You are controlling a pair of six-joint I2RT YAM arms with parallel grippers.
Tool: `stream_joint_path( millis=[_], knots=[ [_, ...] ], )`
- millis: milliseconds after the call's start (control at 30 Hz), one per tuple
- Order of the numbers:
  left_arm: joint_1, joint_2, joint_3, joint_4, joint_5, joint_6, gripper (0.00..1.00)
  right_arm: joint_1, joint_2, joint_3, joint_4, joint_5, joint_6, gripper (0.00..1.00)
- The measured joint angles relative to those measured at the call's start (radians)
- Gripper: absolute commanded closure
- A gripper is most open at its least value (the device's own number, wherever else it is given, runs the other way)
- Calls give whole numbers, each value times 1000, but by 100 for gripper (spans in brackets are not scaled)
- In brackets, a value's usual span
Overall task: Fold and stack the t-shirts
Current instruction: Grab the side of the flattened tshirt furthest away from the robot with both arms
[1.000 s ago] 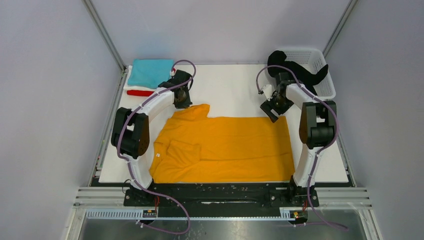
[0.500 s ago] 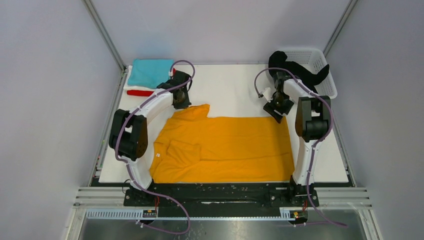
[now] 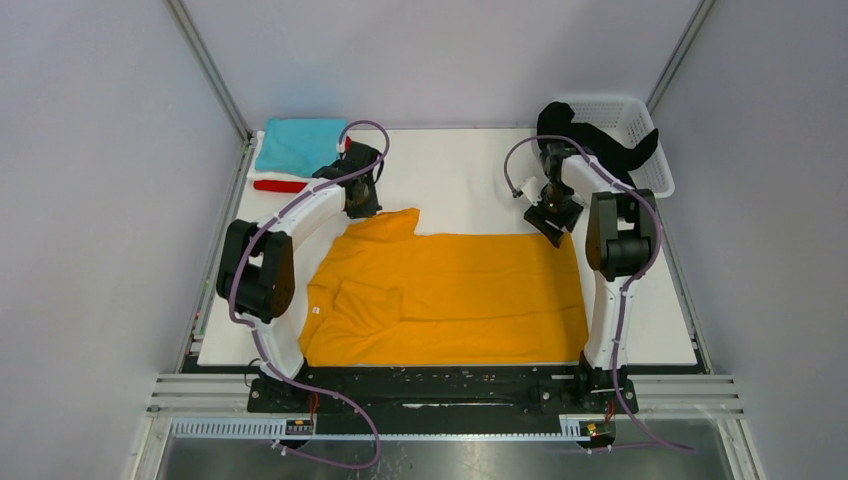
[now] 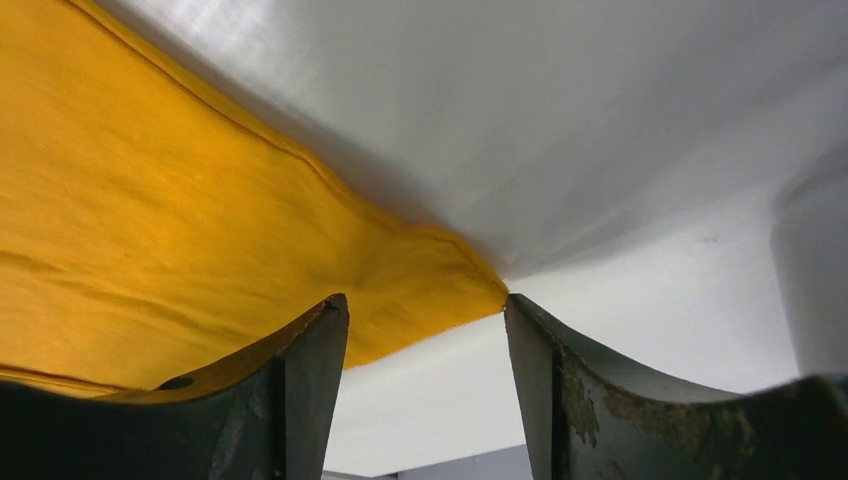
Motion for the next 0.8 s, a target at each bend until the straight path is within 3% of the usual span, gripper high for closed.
stream_joint_path(
  millis=[167, 567, 700, 800],
  knots=[
    [0, -5, -6, 1, -8, 0, 100, 31, 0, -40, 72, -30, -1, 35],
    [0, -6, -6, 1, -14, 0, 100, 40, -3, -49, 64, -45, 0, 45],
    [0, -6, -6, 1, -14, 0, 100, 40, -2, -45, 60, -44, -1, 55],
    [0, -6, -6, 1, -14, 0, 100, 40, 2, -37, 60, -45, -1, 69]
  ],
)
